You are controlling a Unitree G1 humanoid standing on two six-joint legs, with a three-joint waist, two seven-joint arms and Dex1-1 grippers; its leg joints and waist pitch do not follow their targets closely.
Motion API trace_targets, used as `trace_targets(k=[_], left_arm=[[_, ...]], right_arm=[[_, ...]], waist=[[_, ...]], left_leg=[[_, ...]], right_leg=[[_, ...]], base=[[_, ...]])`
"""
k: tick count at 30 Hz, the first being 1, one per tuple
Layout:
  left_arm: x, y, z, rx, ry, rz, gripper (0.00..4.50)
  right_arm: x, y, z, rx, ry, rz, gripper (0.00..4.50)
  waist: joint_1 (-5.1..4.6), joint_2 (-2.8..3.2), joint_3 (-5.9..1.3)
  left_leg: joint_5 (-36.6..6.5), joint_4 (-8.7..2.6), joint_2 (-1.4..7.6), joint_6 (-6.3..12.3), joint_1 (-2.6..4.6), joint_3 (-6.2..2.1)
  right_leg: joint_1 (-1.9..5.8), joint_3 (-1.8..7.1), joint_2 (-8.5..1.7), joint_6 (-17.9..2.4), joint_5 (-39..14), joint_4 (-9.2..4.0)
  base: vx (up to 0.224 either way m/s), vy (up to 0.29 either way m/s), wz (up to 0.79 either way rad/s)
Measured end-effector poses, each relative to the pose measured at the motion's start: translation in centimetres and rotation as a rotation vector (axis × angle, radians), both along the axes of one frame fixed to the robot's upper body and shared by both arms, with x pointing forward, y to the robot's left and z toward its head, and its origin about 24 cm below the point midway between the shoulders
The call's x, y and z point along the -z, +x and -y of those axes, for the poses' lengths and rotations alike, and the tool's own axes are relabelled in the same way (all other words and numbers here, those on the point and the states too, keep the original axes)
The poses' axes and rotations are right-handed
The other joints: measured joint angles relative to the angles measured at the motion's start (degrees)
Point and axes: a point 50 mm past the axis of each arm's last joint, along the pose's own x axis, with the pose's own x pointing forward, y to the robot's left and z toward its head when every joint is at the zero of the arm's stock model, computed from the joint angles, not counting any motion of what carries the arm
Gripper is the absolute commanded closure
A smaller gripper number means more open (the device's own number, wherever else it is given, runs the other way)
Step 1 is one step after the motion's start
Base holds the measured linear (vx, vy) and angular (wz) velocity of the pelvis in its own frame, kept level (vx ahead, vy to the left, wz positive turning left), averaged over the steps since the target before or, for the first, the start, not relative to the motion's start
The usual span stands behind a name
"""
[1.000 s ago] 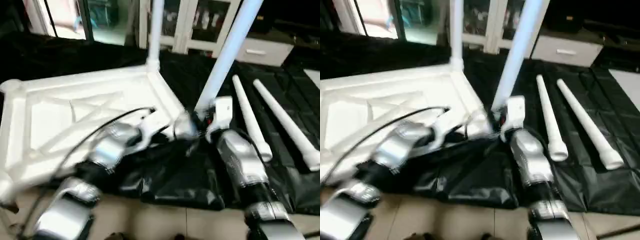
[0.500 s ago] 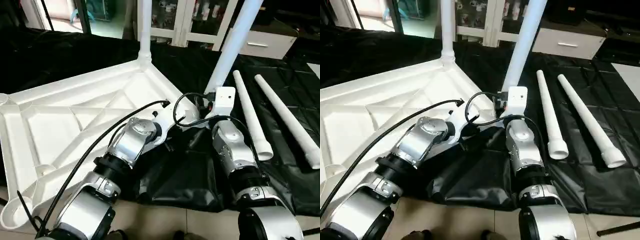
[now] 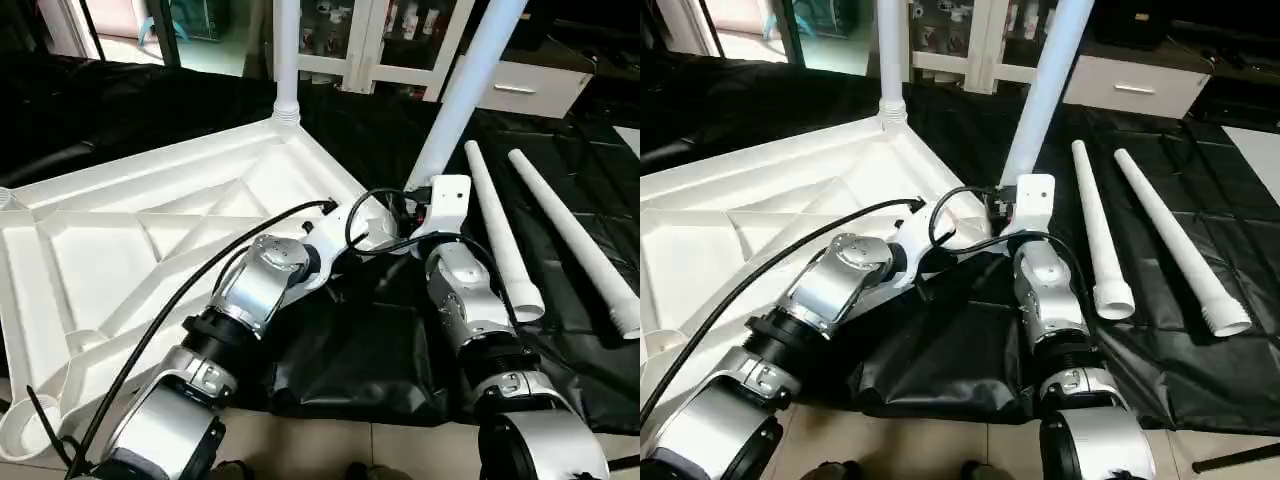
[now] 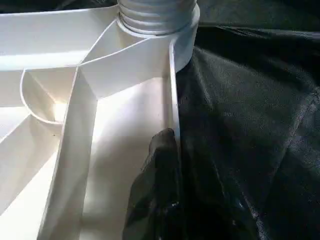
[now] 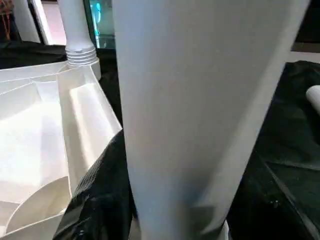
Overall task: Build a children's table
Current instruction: Insert table leg to table base
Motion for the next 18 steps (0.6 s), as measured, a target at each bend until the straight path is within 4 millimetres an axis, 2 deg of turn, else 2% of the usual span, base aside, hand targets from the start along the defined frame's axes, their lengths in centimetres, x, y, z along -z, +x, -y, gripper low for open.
trace_targets(k=[1, 8, 12, 18], left_arm=[[0.0, 0.0, 0.0, 0.002, -0.001, -0.001, 4.5], [-0.1, -0.1, -0.3, 0.007, -0.001, -0.002, 4.5], [0.0, -0.1, -0.4, 0.006, 0.001, -0.003, 4.5], [0.0, -0.1, -0.6, 0.017, -0.003, -0.011, 4.5]], right_arm=[[0.0, 0.0, 0.0, -0.007, 0.0, 0.002, 2.07], [0.8, -0.4, 0.3, -0.05, 0.002, -0.018, 1.53], [1.0, -0.6, 0.5, -0.072, 0.005, -0.018, 1.26], [1.5, -1.7, 1.5, -0.152, 0.033, -0.034, 1.26]], waist=[[0.01, 0.0, 0.0], [0.16, 0.0, 0.01], [0.18, 0.0, 0.01], [0.33, 0.0, 0.01]], left_leg=[[0.0, 0.04, 0.01, 0.0, -0.01, 0.0], [0.0, 0.57, 0.1, 0.02, -0.22, 0.0], [0.0, 0.89, 0.17, 0.02, -0.39, -0.02], [0.0, 0.98, 0.17, 0.04, -0.46, -0.03]], right_leg=[[-0.01, 0.0, 0.0, 0.0, 0.0, 0.04], [-0.25, 0.0, 0.0, 0.0, 0.0, 0.57], [-0.38, -0.01, 0.0, 0.0, 0.0, 0.83], [-0.39, 0.0, -0.01, 0.0, 0.0, 0.86]], base=[[0.0, 0.0, 0.0], [0.0, 0.0, 0.0], [0.0, 0.0, 0.0], [0.0, 0.0, 0.0]])
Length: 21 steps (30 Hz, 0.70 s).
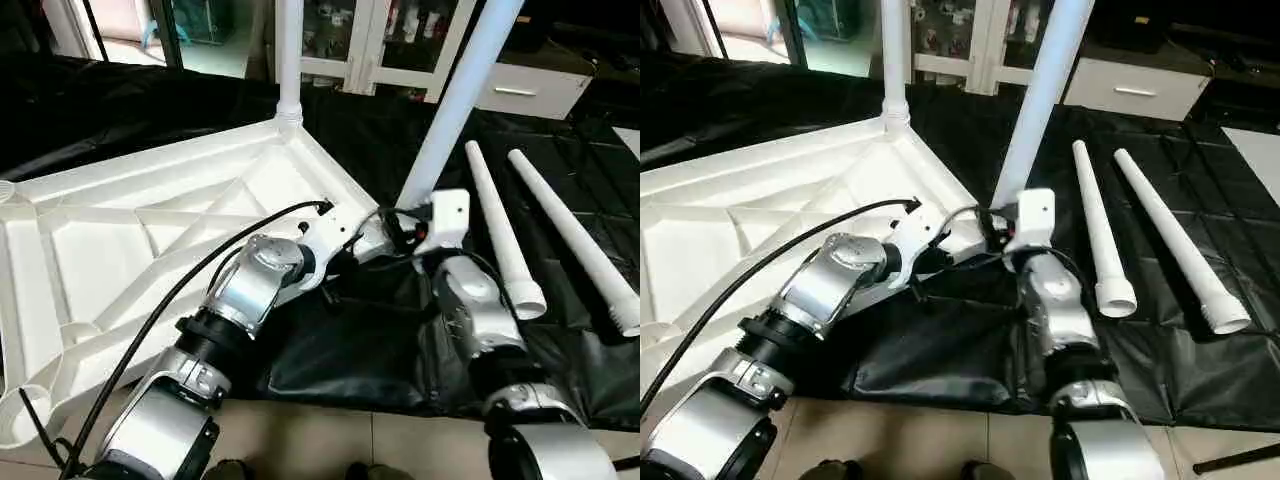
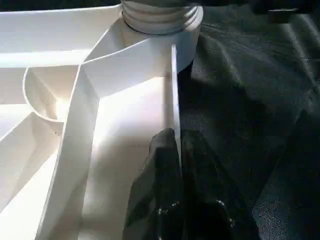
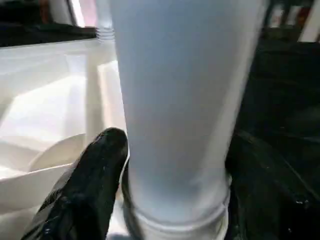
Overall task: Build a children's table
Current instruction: Insert table leg to table base
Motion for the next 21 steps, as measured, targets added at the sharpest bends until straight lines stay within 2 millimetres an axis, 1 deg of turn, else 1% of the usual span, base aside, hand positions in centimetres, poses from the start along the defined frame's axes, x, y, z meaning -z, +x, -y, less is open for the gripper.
trace_targets(k=[3, 8, 12, 16, 18, 21], left_arm=[[0.0, 0.0, -0.2, 0.003, -0.003, -0.004, 4.5], [0.0, 0.0, -0.4, 0.021, 0.001, -0.006, 4.5], [-0.1, 0.0, -0.6, 0.035, 0.006, -0.001, 4.5], [-0.1, 0.0, -1.0, 0.053, 0.009, 0.0, 4.5], [-0.1, 0.0, -1.1, 0.063, 0.009, -0.001, 4.5], [0.0, -0.1, -1.5, 0.094, 0.011, -0.006, 4.5]], right_arm=[[0.0, -0.5, 0.5, -0.039, 0.014, -0.003, 1.26], [-0.3, -1.7, 1.6, -0.103, 0.031, 0.007, 1.26], [-1.1, -3.0, 2.6, -0.186, 0.052, 0.017, 1.26], [-2.1, -4.3, 3.9, -0.272, 0.025, 0.032, 1.26], [-2.3, -4.7, 4.4, -0.294, 0.011, 0.027, 1.26], [-2.6, -5.4, 5.8, -0.322, -0.033, 0.009, 1.26]], waist=[[-0.01, 0.0, 0.0], [0.27, 0.0, 0.0], [0.47, 0.03, 0.01], [0.66, 0.04, 0.02], [0.74, 0.04, 0.02], [1.21, 0.08, 0.02]], left_leg=[[0.0, 0.0, 0.03, 0.03, -0.01, 0.0], [0.0, 0.07, 0.04, 0.04, -0.03, 0.0], [0.0, 0.12, 0.04, 0.05, -0.05, -0.01], [0.0, 0.16, 0.07, 0.04, -0.04, -0.02], [0.0, 0.18, 0.07, 0.04, -0.03, -0.02], [0.0, 0.24, 0.07, 0.04, -0.02, -0.02]], right_leg=[[-0.04, -0.02, 0.01, 0.0, 0.0, 0.06], [-0.04, -0.03, 0.01, 0.0, 0.0, 0.08], [-0.03, -0.03, 0.01, 0.0, 0.0, 0.09], [-0.03, -0.04, 0.01, 0.0, 0.0, 0.14], [-0.02, -0.04, 0.01, 0.0, 0.0, 0.15], [0.04, -0.03, 0.0, 0.0, 0.0, 0.15]], base=[[0.0, 0.0, 0.0], [0.0, 0.0, 0.0], [0.0, 0.0, 0.0], [0.0, 0.0, 0.0], [0.0, 0.0, 0.0], [0.0, 0.0, 0.0]])
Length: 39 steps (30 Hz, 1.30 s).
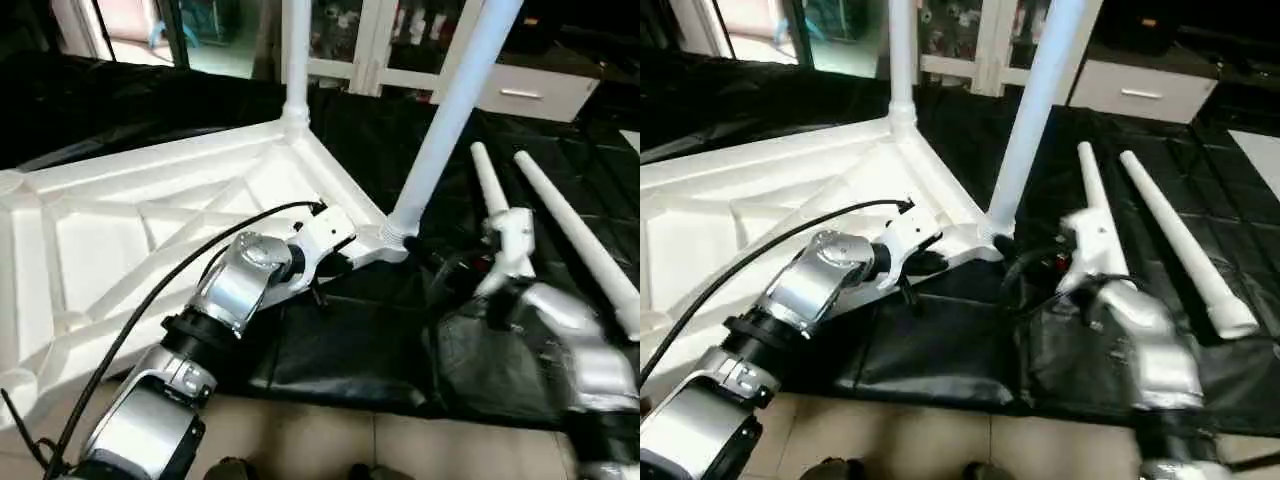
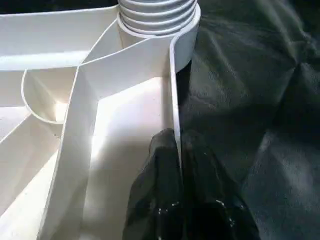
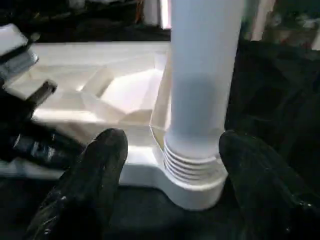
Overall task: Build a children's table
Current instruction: Insert table leg to table base
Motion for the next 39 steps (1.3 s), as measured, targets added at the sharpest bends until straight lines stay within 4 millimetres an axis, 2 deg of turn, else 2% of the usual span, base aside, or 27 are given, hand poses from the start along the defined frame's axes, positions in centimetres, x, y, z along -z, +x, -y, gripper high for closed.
trace_targets(k=[7, 11, 13, 16, 19, 21, 22, 27, 30, 39], left_arm=[[0.2, -0.3, -1.2, 0.068, -0.001, -0.02, 4.5], [0.4, -0.8, -2.2, 0.146, -0.013, -0.045, 4.5], [0.5, -1.1, -2.3, 0.191, -0.012, -0.054, 4.5], [0.5, -1.5, -2.5, 0.266, -0.007, -0.072, 4.5], [0.6, -1.7, -2.5, 0.307, -0.004, -0.085, 4.5], [0.5, -1.7, -2.6, 0.323, -0.003, -0.088, 4.5], [0.5, -1.8, -2.7, 0.335, -0.004, -0.092, 4.5], [0.5, -1.9, -2.7, 0.356, -0.005, -0.091, 4.5], [0.5, -1.9, -2.6, 0.359, -0.006, -0.09, 4.5], [0.5, -2.0, -2.5, 0.373, -0.006, -0.097, 4.5]], right_arm=[[-0.6, -2.0, 2.8, -0.088, -0.086, -0.033, 1.26], [-0.7, -2.8, 3.8, -0.116, -0.059, -0.053, 1.26], [-1.2, -3.1, 3.9, -0.153, -0.053, -0.043, 1.26], [-1.9, -3.8, 3.9, -0.237, -0.066, -0.039, 1.26], [-2.0, -4.0, 3.9, -0.27, -0.066, -0.04, 1.26], [-1.8, -4.1, 3.7, -0.292, -0.068, -0.048, 1.26], [-1.7, -4.2, 3.5, -0.313, -0.069, -0.056, 1.07], [-1.9, -3.8, 2.8, -0.358, -0.081, -0.061, 0.79], [-2.0, -3.5, 2.1, -0.393, -0.123, -0.063, 0.79], [-1.9, -0.5, 0.6, -0.393, -0.147, -0.053, 0.79]], waist=[[0.41, 0.09, -0.04], [0.39, 0.42, -0.13], [0.5, 0.53, -0.19], [1.21, 0.54, -0.19], [1.88, 0.54, -0.19], [1.98, 0.54, -0.18], [2.01, 0.54, -0.18], [2.15, 0.56, -0.17], [2.17, 0.56, -0.17], [2.23, 0.53, -0.16]], left_leg=[[0.0, 0.09, 0.01, 0.0, 0.12, -0.03], [0.0, 0.11, 0.01, 0.0, 0.15, -0.05], [0.0, 0.11, 0.01, 0.0, 0.16, -0.07], [0.0, 0.13, 0.02, 0.0, 0.15, -0.08], [0.0, 0.24, 0.01, 0.0, 0.13, -0.06], [0.0, 0.3, 0.0, 0.0, 0.11, -0.05], [0.0, 0.33, 0.0, 0.0, 0.09, -0.05], [0.0, 0.36, 0.0, 0.01, 0.07, -0.05], [0.0, 0.36, 0.0, 0.01, 0.07, -0.05], [0.0, 0.6, 0.01, 0.01, 0.02, -0.07]], right_leg=[[0.2, -0.02, -0.01, 0.0, 0.0, -0.01], [0.21, -0.02, -0.01, 0.0, 0.0, 0.0], [0.24, -0.03, -0.01, 0.0, 0.0, 0.01], [0.31, -0.04, -0.01, 0.0, 0.0, 0.01], [0.34, -0.02, -0.04, 0.0, 0.0, 0.0], [0.35, 0.0, -0.06, 0.0, 0.0, 0.0], [0.35, -0.01, -0.06, 0.0, 0.0, 0.0], [0.38, -0.02, -0.08, 0.0, 0.0, 0.01], [0.38, -0.02, -0.08, 0.0, 0.0, 0.03], [0.37, -0.01, -0.12, 0.0, 0.0, 0.34]], base=[[0.0, 0.0, 0.0], [0.0, 0.0, 0.0], [0.0, 0.0, 0.0], [0.0, 0.0, 0.0], [0.0, 0.0, 0.0], [0.0, 0.0, 0.0], [0.0, 0.0, 0.0], [0.0, 0.0, 0.0], [0.0, 0.0, 0.0], [0.0, 0.0, 0.0]])
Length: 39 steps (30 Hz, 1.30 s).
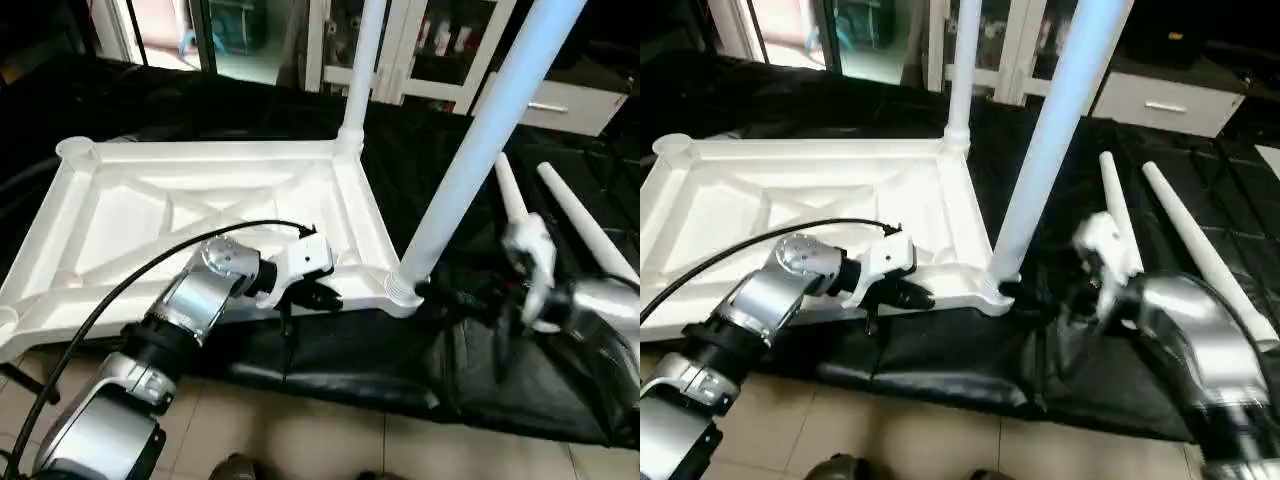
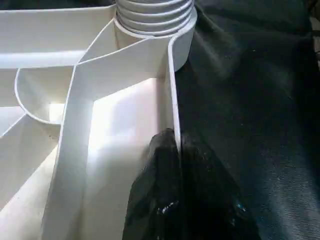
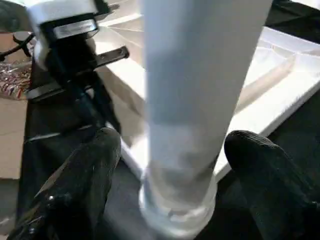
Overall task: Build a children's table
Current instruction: Insert table leg to table base, then rotate leg to tighten
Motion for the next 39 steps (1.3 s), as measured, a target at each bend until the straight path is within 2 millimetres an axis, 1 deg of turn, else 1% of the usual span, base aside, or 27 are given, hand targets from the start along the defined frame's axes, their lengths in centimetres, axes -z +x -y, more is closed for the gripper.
trace_targets(k=[4, 10, 11, 14, 15, 17, 19, 21, 23, 26, 30, 33, 39], left_arm=[[0.0, -0.1, 0.1, 0.012, 0.0, -0.003, 4.5], [0.0, -0.2, 0.1, 0.013, 0.0, -0.002, 4.5], [0.0, -0.2, 0.1, 0.013, 0.0, -0.001, 4.5], [0.0, -0.2, 0.0, 0.012, 0.001, -0.001, 4.5], [0.0, -0.2, 0.0, 0.012, 0.001, -0.001, 4.5], [0.0, -0.2, 0.0, 0.012, 0.001, -0.001, 4.5], [0.0, -0.2, 0.1, 0.012, 0.001, -0.001, 4.5], [0.1, -0.2, 0.1, 0.011, 0.001, -0.001, 4.5], [0.1, -0.2, 0.1, 0.011, 0.002, 0.0, 4.5], [0.1, -0.2, 0.0, 0.01, 0.002, 0.0, 4.5], [0.1, -0.2, 0.0, 0.008, 0.003, 0.002, 4.5], [0.1, -0.1, 0.0, 0.004, 0.005, 0.005, 4.5], [0.0, -0.1, -0.1, -0.001, 0.005, 0.007, 4.5]], right_arm=[[0.1, 0.5, 0.2, 0.018, 0.002, -0.011, 0.79], [0.8, 0.9, 0.0, -0.028, -0.026, -0.04, 0.79], [0.9, 0.8, 0.0, -0.037, -0.028, -0.05, 0.96], [1.1, 0.8, 0.0, -0.055, -0.028, -0.057, 1.05], [1.1, 0.8, 0.0, -0.059, -0.029, -0.056, 1.17], [1.0, 1.0, 0.0, -0.063, -0.032, -0.053, 1.24], [0.9, 1.3, -0.1, -0.065, -0.035, -0.049, 1.56], [1.0, 1.4, -0.1, -0.072, -0.032, -0.051, 1.61], [1.2, 1.4, -0.3, -0.086, -0.039, -0.057, 1.88], [1.4, 1.6, -0.5, -0.104, -0.052, -0.058, 2.02], [1.5, 1.7, -0.6, -0.114, -0.052, -0.057, 2.39], [1.5, 1.9, -0.7, -0.115, -0.052, -0.054, 2.5], [1.5, 1.9, -0.8, -0.111, -0.05, -0.046, 2.55]], waist=[[0.12, -0.03, 0.01], [0.09, -0.02, 0.01], [0.09, -0.02, 0.01], [0.08, -0.02, 0.01], [0.08, -0.02, 0.01], [0.03, -0.02, 0.01], [0.0, -0.02, 0.02], [-0.02, -0.03, 0.01], [-0.08, -0.03, 0.02], [-0.09, -0.04, 0.02], [-0.19, -0.07, 0.04], [-0.25, -0.09, 0.05], [-0.32, -0.12, 0.07]], left_leg=[[0.0, 0.06, 0.0, 0.0, -0.01, 0.01], [0.0, 0.11, 0.0, 0.01, -0.01, 0.01], [0.0, 0.11, 0.0, 0.01, -0.01, 0.01], [0.0, 0.14, 0.0, 0.01, -0.01, 0.01], [0.0, 0.14, 0.0, 0.01, -0.01, 0.01], [0.0, 0.17, 0.0, 0.0, -0.01, 0.0], [0.0, 0.19, 0.01, 0.0, -0.01, 0.0], [0.0, 0.19, 0.01, 0.0, -0.01, -0.01], [0.0, 0.21, 0.01, 0.0, -0.01, -0.01], [0.0, 0.21, 0.01, 0.0, -0.01, -0.01], [0.0, 0.23, 0.01, 0.0, -0.01, -0.01], [0.0, 0.24, 0.01, 0.0, -0.01, -0.02], [0.0, 0.23, 0.02, 0.0, -0.01, -0.02]], right_leg=[[0.01, 0.02, -0.01, 0.0, 0.0, 0.01], [-0.01, 0.01, -0.02, 0.0, 0.0, 0.15], [-0.01, 0.02, -0.02, 0.0, 0.0, 0.16], [-0.06, 0.03, -0.02, 0.0, 0.0, 0.27], [-0.06, 0.03, -0.02, 0.0, 0.0, 0.29], [-0.08, 0.03, -0.02, 0.0, 0.0, 0.34], [-0.09, 0.03, -0.02, 0.0, 0.0, 0.37], [-0.08, 0.03, -0.02, 0.0, 0.0, 0.38], [-0.09, 0.04, -0.02, 0.0, 0.0, 0.39], [-0.09, 0.03, -0.02, 0.0, 0.0, 0.4], [-0.09, 0.04, -0.02, 0.0, 0.0, 0.4], [-0.09, 0.04, -0.02, 0.0, 0.0, 0.4], [-0.11, 0.03, -0.02, 0.0, 0.0, 0.41]], base=[[0.0, 0.0, 0.0], [0.0, 0.0, 0.0], [0.0, 0.0, 0.0], [0.0, 0.0, 0.0], [0.0, 0.0, 0.0], [0.0, 0.0, 0.0], [0.0, 0.0, 0.0], [0.0, 0.0, 0.0], [0.0, 0.0, 0.0], [0.0, 0.0, 0.0], [0.0, 0.0, 0.0], [0.0, 0.0, 0.0], [0.0, 0.0, 0.0]])
